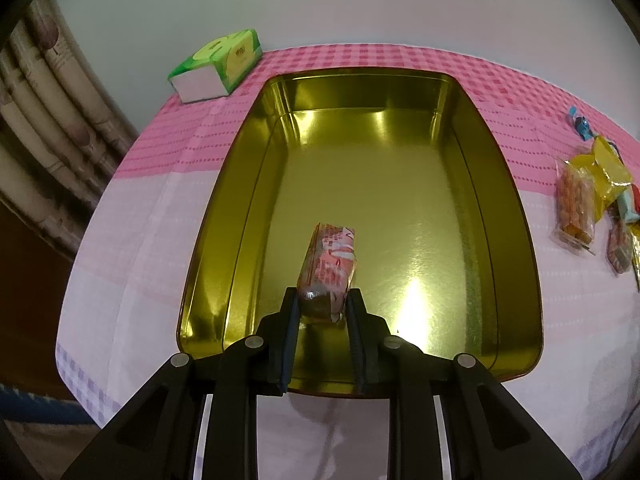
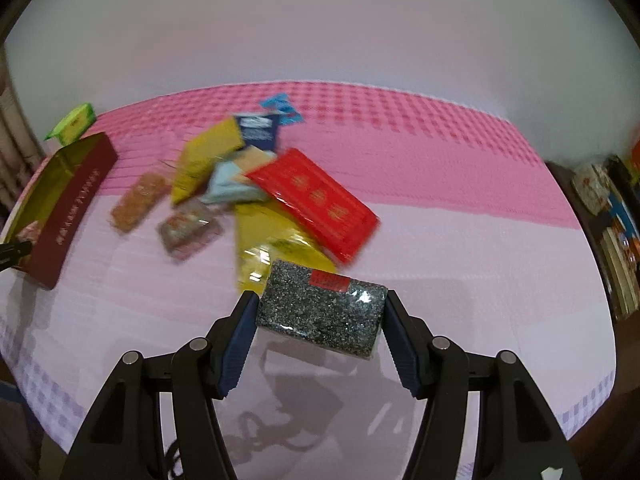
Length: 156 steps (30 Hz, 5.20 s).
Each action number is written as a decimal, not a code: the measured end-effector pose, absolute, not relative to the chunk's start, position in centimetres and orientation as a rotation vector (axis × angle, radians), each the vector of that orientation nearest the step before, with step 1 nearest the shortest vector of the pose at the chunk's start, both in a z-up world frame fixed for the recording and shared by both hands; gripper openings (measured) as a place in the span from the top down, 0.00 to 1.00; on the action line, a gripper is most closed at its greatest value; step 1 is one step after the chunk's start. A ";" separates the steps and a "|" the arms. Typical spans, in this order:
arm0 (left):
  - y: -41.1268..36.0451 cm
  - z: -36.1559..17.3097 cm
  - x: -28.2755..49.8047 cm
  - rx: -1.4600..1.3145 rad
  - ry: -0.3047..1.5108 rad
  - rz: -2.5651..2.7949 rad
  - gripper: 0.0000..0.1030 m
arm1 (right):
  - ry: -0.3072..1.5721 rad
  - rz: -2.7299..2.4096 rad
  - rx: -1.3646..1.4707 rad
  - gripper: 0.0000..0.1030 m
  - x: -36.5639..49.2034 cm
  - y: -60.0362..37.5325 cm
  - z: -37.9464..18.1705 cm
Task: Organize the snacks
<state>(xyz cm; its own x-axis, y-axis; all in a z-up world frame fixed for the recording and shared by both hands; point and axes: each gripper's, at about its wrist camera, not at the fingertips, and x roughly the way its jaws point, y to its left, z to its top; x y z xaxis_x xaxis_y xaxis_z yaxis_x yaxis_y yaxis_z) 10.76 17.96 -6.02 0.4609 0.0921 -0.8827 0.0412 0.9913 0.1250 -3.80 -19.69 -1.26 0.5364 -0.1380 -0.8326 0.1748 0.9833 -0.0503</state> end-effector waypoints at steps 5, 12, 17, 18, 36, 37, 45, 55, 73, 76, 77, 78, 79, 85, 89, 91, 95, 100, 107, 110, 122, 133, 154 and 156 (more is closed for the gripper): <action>17.6 -5.8 10.5 0.173 1.079 0.027 0.72 | 0.972 -0.117 0.000 0.44 -2.2 -16.3 -0.5; 17.5 -4.4 10.0 0.172 1.043 0.008 0.57 | 0.952 0.009 -0.043 0.44 -0.1 -10.4 0.3; 18.0 -2.5 9.4 0.157 1.000 0.007 0.50 | 0.937 0.103 -0.076 0.44 1.2 -5.8 0.9; 18.2 -2.1 9.1 0.157 0.991 0.007 0.50 | 0.935 0.127 -0.084 0.44 1.5 -4.8 0.9; 25.7 0.5 7.9 0.061 0.941 0.118 0.35 | 0.924 0.332 -0.177 0.44 4.4 6.5 1.0; 26.0 0.5 7.9 0.068 0.940 0.124 0.35 | 0.926 0.339 -0.183 0.44 4.5 7.0 0.8; 28.4 0.3 7.9 0.049 0.956 0.163 0.34 | 0.941 0.382 -0.240 0.44 5.3 10.1 -0.4; 28.2 0.0 8.1 0.091 0.969 0.161 0.34 | 0.967 0.393 -0.297 0.44 6.4 12.1 -1.8; 29.0 -0.3 8.4 0.057 0.984 0.181 0.30 | 1.013 0.383 -0.313 0.43 7.3 13.4 -3.6; 28.8 -0.5 8.5 0.059 0.987 0.174 0.30 | 1.018 0.380 -0.314 0.43 7.4 13.4 -3.9; 28.8 -0.5 8.5 0.060 0.989 0.173 0.30 | 1.022 0.380 -0.315 0.43 7.4 13.4 -4.0; 28.8 -0.6 8.5 0.061 0.990 0.174 0.30 | 1.022 0.380 -0.314 0.43 7.4 13.4 -4.1; 28.8 -0.6 8.5 0.061 0.990 0.174 0.29 | 1.022 0.378 -0.312 0.43 7.4 13.3 -4.1; 28.8 -0.7 8.5 0.055 0.990 0.173 0.29 | 1.033 0.377 -0.302 0.42 7.6 12.9 -4.2; 28.7 -0.8 8.6 0.063 0.996 0.177 0.29 | 1.028 0.392 -0.279 0.41 7.3 12.4 -3.8; 28.5 -0.9 8.5 0.069 0.996 0.177 0.29 | 1.010 0.397 -0.285 0.34 7.0 12.3 -3.4; 28.3 -0.8 8.2 0.075 0.988 0.168 0.29 | 0.982 0.394 -0.290 0.29 6.9 12.4 -2.6; 28.1 -0.7 8.2 0.080 0.984 0.165 0.28 | 0.944 0.405 -0.267 0.29 6.1 11.0 -0.9; 27.1 -0.7 8.1 0.108 0.977 0.151 0.28 | 0.914 0.304 -0.279 0.29 5.2 3.9 0.3; 26.3 -0.6 7.8 0.131 0.965 0.146 0.28 | 0.927 0.237 -0.269 0.29 5.2 -0.2 0.5; 22.4 -0.1 7.6 0.212 0.937 0.061 0.27 | 0.971 0.085 -0.189 0.26 5.9 -19.5 -0.2; 15.2 -0.6 7.0 0.259 0.973 -0.035 0.27 | 1.077 0.218 -0.201 0.26 7.4 -23.3 -5.0; 2.3 -2.5 10.2 0.321 0.992 -0.212 0.27 | 1.057 0.104 0.038 0.47 7.4 -27.6 -6.8; 2.2 -2.8 10.3 0.306 1.001 -0.205 0.27 | 1.048 0.061 0.025 0.49 7.2 -27.8 -6.7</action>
<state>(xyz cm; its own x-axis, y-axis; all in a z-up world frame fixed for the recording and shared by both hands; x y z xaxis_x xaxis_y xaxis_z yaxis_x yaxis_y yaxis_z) 10.28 2.18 -2.80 0.5260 -0.0293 -0.8500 0.3072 0.9385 0.1577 7.16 -27.82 -6.67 0.4977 0.0622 -0.8651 -0.0386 0.9980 0.0495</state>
